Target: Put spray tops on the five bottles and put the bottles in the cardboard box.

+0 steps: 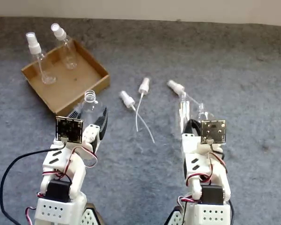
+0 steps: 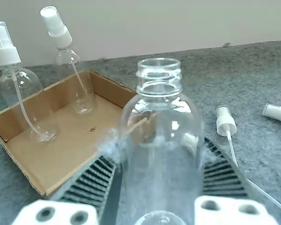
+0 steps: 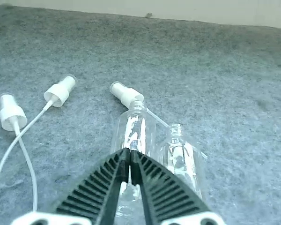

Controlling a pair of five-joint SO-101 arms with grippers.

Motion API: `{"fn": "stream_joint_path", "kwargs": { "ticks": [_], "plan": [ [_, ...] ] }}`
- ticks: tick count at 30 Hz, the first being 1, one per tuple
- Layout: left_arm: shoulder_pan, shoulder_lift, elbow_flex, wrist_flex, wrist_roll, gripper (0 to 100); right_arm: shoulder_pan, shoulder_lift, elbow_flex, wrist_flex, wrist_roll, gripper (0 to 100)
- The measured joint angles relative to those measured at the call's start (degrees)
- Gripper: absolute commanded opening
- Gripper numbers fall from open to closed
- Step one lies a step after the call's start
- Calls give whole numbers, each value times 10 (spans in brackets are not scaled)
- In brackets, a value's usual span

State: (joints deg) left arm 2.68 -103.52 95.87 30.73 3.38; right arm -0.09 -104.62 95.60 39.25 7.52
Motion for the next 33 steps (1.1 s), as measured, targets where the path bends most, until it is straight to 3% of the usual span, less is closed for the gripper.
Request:
{"fn": "stream_joint_path", "kwargs": {
  "ticks": [6,16,27,33],
  "plan": [
    [0,0,0,0,0,46,2,0,-79,86,62,10],
    [0,0,0,-38,32,46,1,44,-171,134,67,10],
    [-5,0,0,-38,55,46,-76,384,-360,127,64,10],
    [-5,0,0,-38,55,46,-90,612,-522,127,-38,10]
  ]
}}
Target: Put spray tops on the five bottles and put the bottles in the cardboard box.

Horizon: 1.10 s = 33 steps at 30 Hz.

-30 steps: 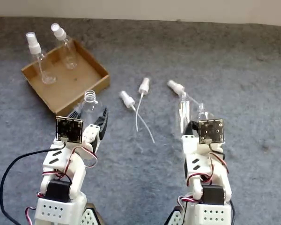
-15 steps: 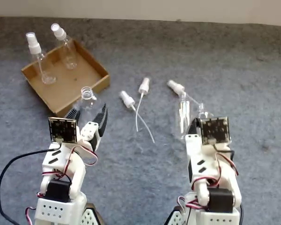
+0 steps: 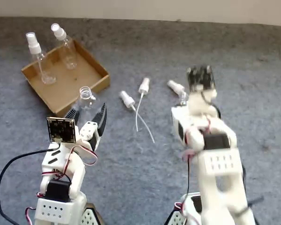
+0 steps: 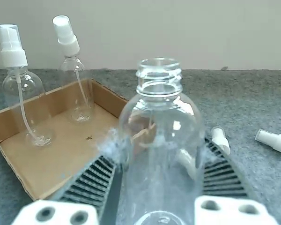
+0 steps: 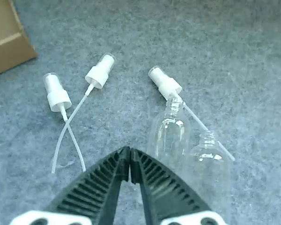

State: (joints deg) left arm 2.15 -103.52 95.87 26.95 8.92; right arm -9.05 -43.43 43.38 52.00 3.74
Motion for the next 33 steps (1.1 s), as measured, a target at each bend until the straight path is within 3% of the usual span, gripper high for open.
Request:
{"fn": "stream_joint_path", "kwargs": {
  "ticks": [8,20,27,33],
  "plan": [
    [-2,0,0,-1,0,46,-10,287,-218,27,-124,11],
    [-32,0,0,-1,1,46,-91,680,-694,232,-136,12],
    [-36,0,0,-1,1,46,-97,885,-961,293,-173,215],
    [-36,0,0,-1,1,46,-108,1022,-1141,313,-181,235]
  ]
}}
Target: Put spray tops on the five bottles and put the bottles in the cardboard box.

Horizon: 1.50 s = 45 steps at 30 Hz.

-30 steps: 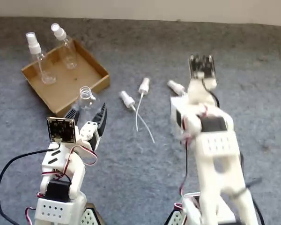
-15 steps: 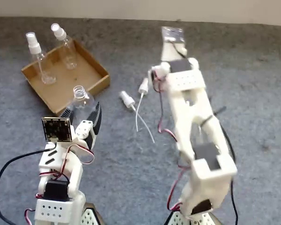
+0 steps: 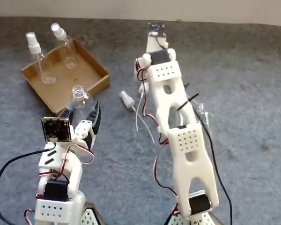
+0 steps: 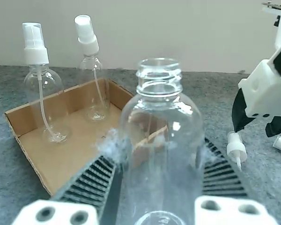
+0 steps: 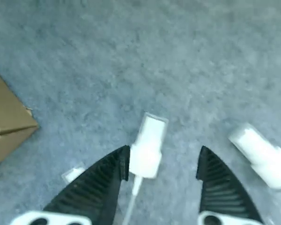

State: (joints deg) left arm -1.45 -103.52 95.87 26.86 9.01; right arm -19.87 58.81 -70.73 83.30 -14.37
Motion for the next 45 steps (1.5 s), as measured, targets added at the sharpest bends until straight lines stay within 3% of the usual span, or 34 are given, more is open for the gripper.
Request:
{"fn": "stream_joint_path", "kwargs": {
  "ticks": [12,17,19,29,45],
  "plan": [
    [0,0,0,0,0,46,-8,148,-129,0,0,226],
    [0,0,0,0,0,46,-4,156,-138,0,0,44],
    [0,0,0,0,0,46,-1,156,-138,0,0,16],
    [0,0,0,0,0,46,24,156,-142,16,0,12],
    [0,0,0,0,2,46,49,113,-228,166,11,12]
  ]
}}
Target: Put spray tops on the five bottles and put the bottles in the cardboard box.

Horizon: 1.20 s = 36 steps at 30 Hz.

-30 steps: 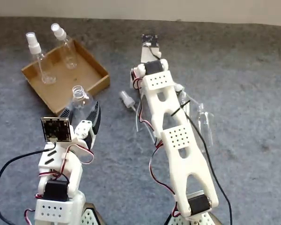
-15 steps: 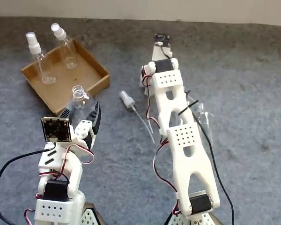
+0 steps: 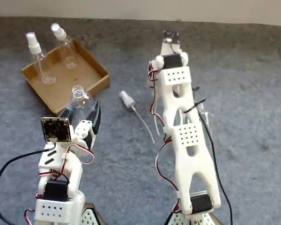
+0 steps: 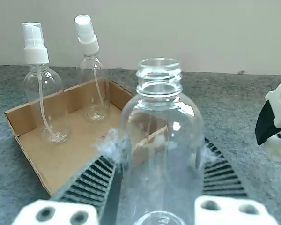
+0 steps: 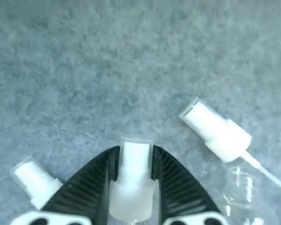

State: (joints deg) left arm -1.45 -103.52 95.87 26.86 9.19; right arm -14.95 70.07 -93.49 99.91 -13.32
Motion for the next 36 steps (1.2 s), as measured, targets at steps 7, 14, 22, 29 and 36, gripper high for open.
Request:
{"fn": "stream_joint_path", "kwargs": {
  "ticks": [7,14,22,29,36],
  "plan": [
    [0,0,0,0,2,46,47,-91,0,2,136,12],
    [0,0,0,0,2,46,119,-188,0,2,144,12],
    [0,0,0,0,2,46,193,-300,-1,3,145,12],
    [0,0,0,0,2,46,242,-384,-4,3,145,12],
    [0,0,0,0,2,46,255,-463,-6,3,145,12]
  ]
}}
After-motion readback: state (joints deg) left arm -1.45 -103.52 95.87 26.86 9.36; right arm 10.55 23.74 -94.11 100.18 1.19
